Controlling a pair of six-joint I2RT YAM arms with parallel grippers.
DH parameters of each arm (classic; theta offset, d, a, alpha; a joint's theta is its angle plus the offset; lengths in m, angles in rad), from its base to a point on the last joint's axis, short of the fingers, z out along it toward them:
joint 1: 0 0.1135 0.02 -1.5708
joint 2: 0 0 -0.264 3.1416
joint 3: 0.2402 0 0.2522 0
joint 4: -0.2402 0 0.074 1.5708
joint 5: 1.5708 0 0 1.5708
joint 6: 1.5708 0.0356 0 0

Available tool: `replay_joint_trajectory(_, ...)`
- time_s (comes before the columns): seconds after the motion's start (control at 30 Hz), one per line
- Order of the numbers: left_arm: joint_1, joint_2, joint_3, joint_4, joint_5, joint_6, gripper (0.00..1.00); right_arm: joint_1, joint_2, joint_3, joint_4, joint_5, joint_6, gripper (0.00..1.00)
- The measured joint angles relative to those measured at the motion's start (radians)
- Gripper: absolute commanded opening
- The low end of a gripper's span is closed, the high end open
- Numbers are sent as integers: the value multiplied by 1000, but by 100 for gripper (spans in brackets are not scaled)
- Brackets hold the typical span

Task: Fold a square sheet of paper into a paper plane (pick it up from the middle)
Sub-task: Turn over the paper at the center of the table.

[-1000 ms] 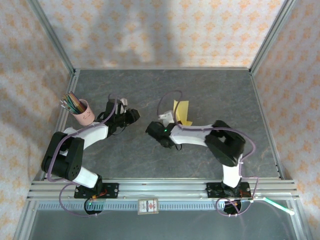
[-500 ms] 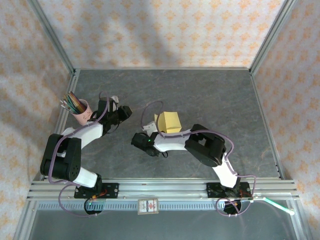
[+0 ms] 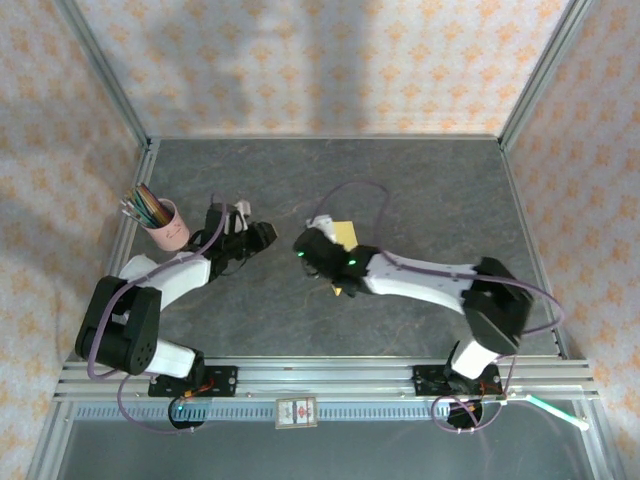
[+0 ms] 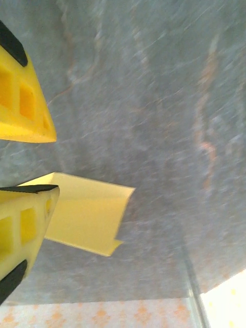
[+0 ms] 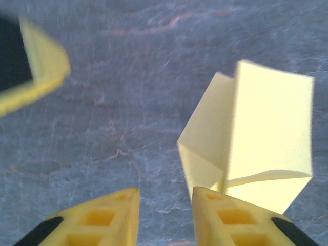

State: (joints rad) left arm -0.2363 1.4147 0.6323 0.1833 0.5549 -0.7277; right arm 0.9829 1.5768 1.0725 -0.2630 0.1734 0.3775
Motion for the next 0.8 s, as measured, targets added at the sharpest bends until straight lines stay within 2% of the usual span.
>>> replay_joint_trajectory(0.13, -113, 1, -15, 12, 7, -35, 15, -153, -89, -144, 85, -121, -1, 23)
replay_joint_trajectory(0.23, -190, 43, -13, 34, 11, -47, 11, -214, -80, -206, 116, -185, 1, 16)
replay_joint_trajectory(0.37, -235, 133, -11, 49, 10, -63, 5, -218, -29, -227, 172, -249, 11, 11)
replay_joint_trajectory(0.53, -248, 233, 23, 66, 11, -71, 1, -221, 22, -234, 228, -283, 16, 9)
replay_joint_trajectory(0.8, -248, 340, 109, 102, 11, -66, 0, -221, 64, -234, 280, -325, 23, 8)
